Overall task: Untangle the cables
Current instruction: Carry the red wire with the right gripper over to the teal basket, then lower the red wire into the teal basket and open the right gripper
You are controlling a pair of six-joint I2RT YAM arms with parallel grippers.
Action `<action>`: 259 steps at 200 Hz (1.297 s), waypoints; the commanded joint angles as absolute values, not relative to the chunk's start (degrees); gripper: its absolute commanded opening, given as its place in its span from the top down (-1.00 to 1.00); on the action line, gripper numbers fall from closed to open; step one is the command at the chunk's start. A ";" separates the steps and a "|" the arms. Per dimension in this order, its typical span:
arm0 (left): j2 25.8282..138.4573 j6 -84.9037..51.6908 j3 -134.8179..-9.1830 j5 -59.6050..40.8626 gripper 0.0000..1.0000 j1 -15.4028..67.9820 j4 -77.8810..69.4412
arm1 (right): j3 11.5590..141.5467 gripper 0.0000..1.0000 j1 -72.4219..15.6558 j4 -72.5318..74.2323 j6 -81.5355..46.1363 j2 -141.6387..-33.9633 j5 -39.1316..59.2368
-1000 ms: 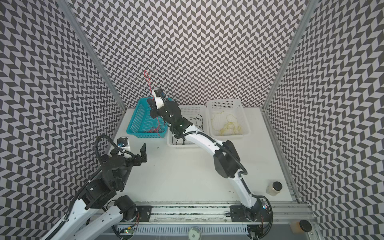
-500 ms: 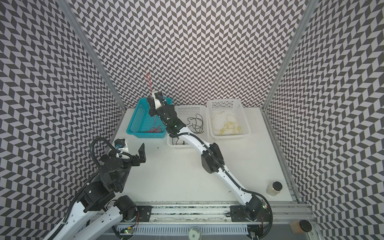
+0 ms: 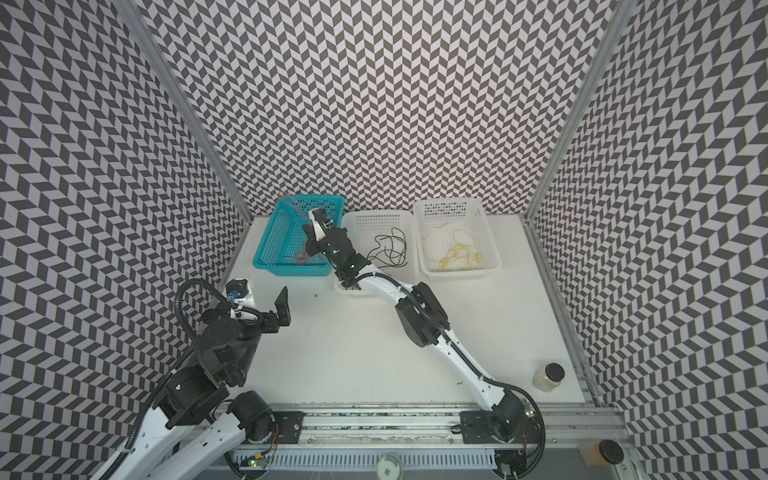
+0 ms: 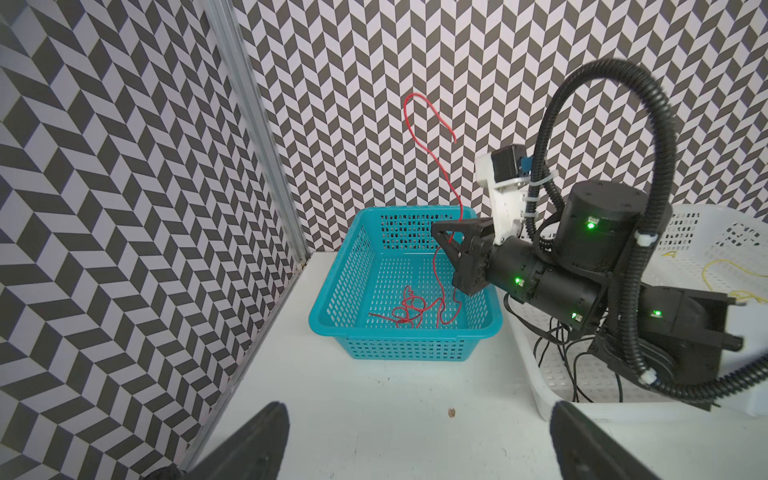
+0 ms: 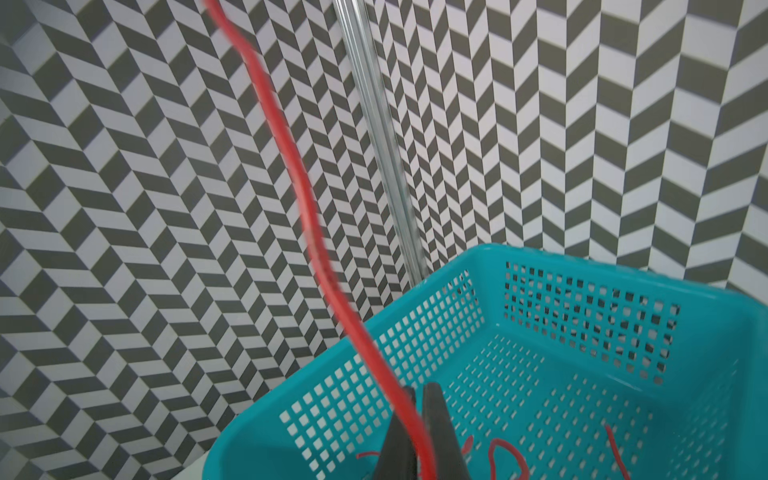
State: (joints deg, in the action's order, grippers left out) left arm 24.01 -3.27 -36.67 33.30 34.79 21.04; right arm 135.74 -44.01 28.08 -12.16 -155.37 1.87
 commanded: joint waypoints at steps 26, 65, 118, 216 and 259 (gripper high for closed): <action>23.81 -2.94 -35.96 32.84 -1.00 34.45 19.95 | 133.17 1.00 -44.46 21.63 -15.25 -149.94 1.30; 23.84 -2.77 -35.88 32.81 -1.00 34.45 19.91 | 138.11 1.00 -44.59 12.16 -13.96 -151.61 1.81; 23.93 -2.54 -35.76 32.96 -1.00 34.45 19.76 | 143.30 1.00 -44.55 3.04 -12.05 -153.81 0.00; 23.99 -2.33 -35.61 32.66 -1.00 34.45 19.69 | 147.34 1.00 -44.56 -2.87 -10.76 -157.40 -0.48; 24.06 -2.27 -35.51 32.66 -1.00 34.45 19.60 | 147.96 0.96 -44.48 -3.87 -11.09 -158.47 0.41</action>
State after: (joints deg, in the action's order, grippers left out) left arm 24.05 -2.81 -36.23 32.56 34.81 20.97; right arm 146.91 -44.07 -0.80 -11.81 -156.31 -0.43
